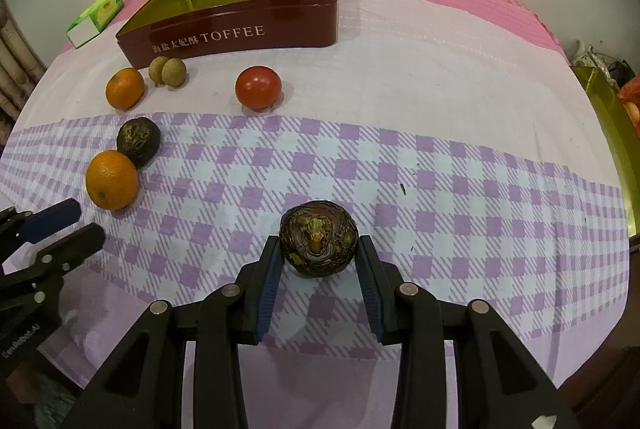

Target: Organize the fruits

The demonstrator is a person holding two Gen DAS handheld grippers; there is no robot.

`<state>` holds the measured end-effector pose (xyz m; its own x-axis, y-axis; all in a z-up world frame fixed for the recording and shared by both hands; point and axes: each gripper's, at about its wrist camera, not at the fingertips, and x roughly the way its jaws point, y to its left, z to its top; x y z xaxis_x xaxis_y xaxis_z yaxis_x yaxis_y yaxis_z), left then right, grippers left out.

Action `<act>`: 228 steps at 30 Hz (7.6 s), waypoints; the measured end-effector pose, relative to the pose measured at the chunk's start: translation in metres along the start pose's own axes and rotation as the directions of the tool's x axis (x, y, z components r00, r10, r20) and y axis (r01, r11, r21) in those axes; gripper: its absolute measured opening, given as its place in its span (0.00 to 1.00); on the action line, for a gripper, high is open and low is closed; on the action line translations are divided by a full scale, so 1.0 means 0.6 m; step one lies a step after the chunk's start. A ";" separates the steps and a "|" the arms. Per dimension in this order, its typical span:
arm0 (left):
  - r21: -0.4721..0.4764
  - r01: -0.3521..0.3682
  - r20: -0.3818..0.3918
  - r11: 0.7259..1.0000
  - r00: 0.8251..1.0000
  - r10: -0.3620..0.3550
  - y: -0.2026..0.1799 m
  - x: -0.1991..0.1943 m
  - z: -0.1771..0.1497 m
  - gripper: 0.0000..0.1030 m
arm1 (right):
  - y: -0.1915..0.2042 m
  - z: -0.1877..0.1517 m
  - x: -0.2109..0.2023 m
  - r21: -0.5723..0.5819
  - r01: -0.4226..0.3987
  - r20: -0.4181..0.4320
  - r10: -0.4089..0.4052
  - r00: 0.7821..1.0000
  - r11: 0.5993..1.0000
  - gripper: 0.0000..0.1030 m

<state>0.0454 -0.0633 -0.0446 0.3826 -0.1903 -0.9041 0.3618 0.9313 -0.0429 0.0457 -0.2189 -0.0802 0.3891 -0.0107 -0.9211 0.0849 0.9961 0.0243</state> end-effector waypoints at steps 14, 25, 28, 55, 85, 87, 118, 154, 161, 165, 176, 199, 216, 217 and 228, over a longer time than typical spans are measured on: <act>0.006 -0.042 -0.004 0.999 0.999 0.042 -0.019 0.046 0.026 0.38 | -0.001 0.007 0.001 -0.006 -0.004 0.012 0.004 1.000 1.000 0.34; 0.003 -0.050 0.029 0.999 0.998 0.050 -0.018 0.050 0.026 0.37 | 0.000 0.008 0.002 -0.015 -0.005 0.021 0.005 1.000 1.000 0.34; -0.004 -0.052 0.031 0.999 0.998 0.052 -0.014 0.048 0.022 0.36 | 0.001 0.008 0.002 -0.014 -0.004 0.021 0.004 1.000 1.000 0.34; -0.063 -0.019 0.037 0.998 0.999 0.022 0.018 0.030 0.005 0.37 | 0.001 0.007 0.002 -0.022 -0.002 0.033 0.003 0.999 1.000 0.34; -0.070 -0.066 0.038 0.995 0.997 0.069 0.014 0.051 0.025 0.42 | 0.002 0.007 0.002 -0.023 -0.002 0.042 0.003 0.999 1.000 0.35; -0.070 -0.068 0.037 0.995 0.997 0.070 0.016 0.051 0.025 0.42 | 0.002 0.008 0.002 -0.022 -0.002 0.042 0.003 0.999 1.000 0.35; -0.067 -0.069 0.085 0.995 0.994 0.074 0.053 0.024 0.050 0.41 | 0.001 0.074 0.011 0.000 -0.040 0.056 0.040 0.998 0.999 0.33; -0.104 -0.065 0.132 0.992 0.988 0.079 0.128 0.096 0.296 0.41 | 0.048 0.344 0.071 -0.068 -0.124 0.137 0.132 0.982 0.990 0.33; -0.089 -0.080 0.112 0.993 0.990 0.090 0.124 0.115 0.303 0.42 | 0.048 0.349 0.085 -0.071 -0.122 0.121 0.130 0.984 0.990 0.33; -0.088 -0.087 0.100 0.992 0.990 0.096 0.126 0.124 0.303 0.42 | 0.046 0.351 0.090 -0.075 -0.119 0.112 0.127 0.986 0.990 0.33; -0.100 -0.110 0.066 0.989 0.991 0.117 0.133 0.138 0.302 0.43 | 0.043 0.348 0.091 -0.066 -0.117 0.102 0.123 0.987 0.991 0.35; -0.073 -0.127 0.147 0.989 0.980 0.137 0.118 0.057 0.259 0.64 | 0.035 0.302 0.029 -0.024 -0.122 0.145 0.125 0.981 0.992 0.40; -0.151 -0.148 0.059 0.977 0.986 0.158 0.140 0.044 0.092 0.64 | 0.012 0.165 0.031 0.016 -0.113 0.079 0.112 0.991 0.993 0.40; -0.155 -0.149 0.050 0.977 0.986 0.158 0.140 0.046 0.080 0.64 | 0.012 0.157 0.033 0.018 -0.114 0.075 0.112 0.991 0.993 0.40; -0.136 -0.136 0.028 0.981 0.990 0.141 0.118 0.056 0.036 0.64 | 0.023 0.126 0.048 -0.006 -0.117 0.041 0.118 0.992 0.993 0.40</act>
<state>0.1023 -0.0104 -0.0688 0.4532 -0.0659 -0.8890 0.1875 0.9820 0.0228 0.1273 -0.2120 -0.0771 0.4338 0.1029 -0.8951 0.0328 0.9910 0.1298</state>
